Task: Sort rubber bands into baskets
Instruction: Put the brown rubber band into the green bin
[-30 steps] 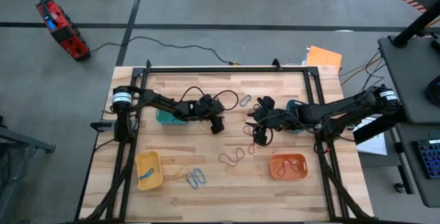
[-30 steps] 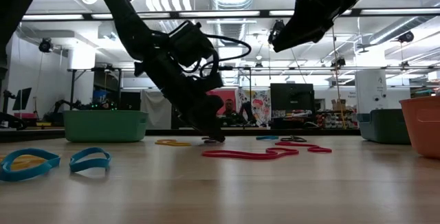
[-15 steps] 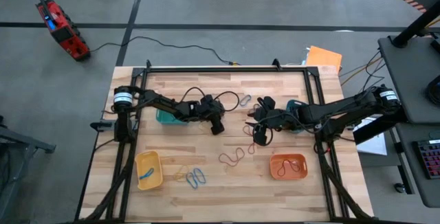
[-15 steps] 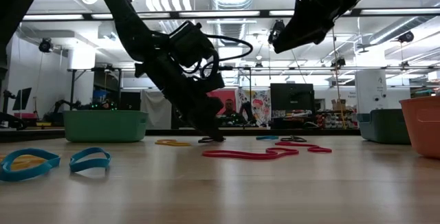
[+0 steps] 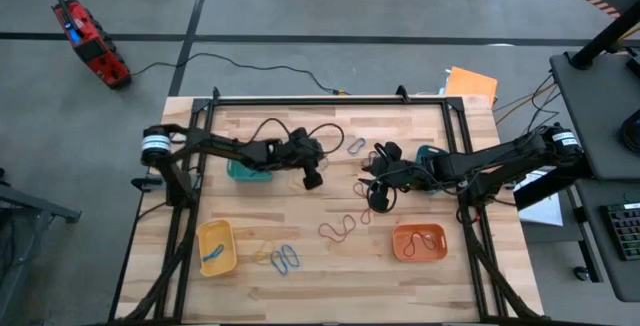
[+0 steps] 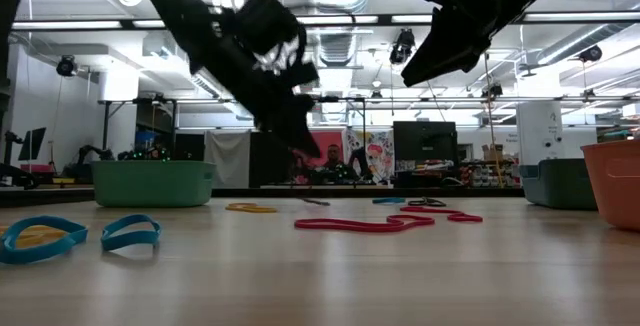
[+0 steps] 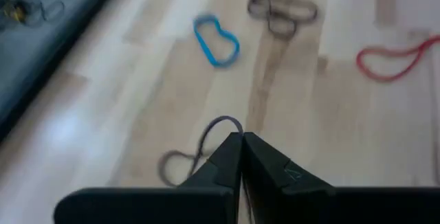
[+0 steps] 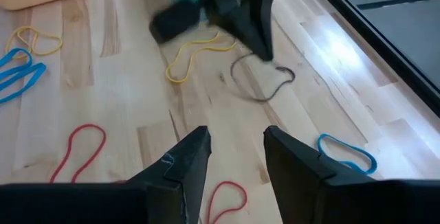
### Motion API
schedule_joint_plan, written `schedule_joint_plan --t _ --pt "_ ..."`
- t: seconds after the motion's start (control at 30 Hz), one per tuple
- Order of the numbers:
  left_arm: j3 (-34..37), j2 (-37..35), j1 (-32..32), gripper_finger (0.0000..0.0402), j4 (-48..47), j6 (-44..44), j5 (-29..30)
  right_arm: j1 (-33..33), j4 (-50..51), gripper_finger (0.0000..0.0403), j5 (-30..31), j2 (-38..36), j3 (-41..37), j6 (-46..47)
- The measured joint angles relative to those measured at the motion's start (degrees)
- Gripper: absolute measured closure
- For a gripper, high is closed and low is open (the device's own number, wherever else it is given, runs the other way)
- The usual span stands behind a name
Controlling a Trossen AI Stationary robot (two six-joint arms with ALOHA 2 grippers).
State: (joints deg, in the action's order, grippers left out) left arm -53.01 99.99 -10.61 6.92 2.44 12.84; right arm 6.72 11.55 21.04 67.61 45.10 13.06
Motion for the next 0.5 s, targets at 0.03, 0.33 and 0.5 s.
schedule_joint_plan --t 0.03,0.33,0.5 --pt "0.0 -1.4 0.0 0.0402 -0.6 0.7 0.0 0.0 0.0 0.0271 0.0 0.0 0.0 0.0" --pt "0.0 -14.8 0.1 0.0402 -14.7 4.8 -0.3 0.0 -0.1 0.0264 0.0 0.0 0.0 -0.1" --pt "0.0 -22.9 0.1 0.0402 -22.5 5.5 -0.3 0.0 -0.2 0.0268 0.0 0.0 0.0 -0.2"
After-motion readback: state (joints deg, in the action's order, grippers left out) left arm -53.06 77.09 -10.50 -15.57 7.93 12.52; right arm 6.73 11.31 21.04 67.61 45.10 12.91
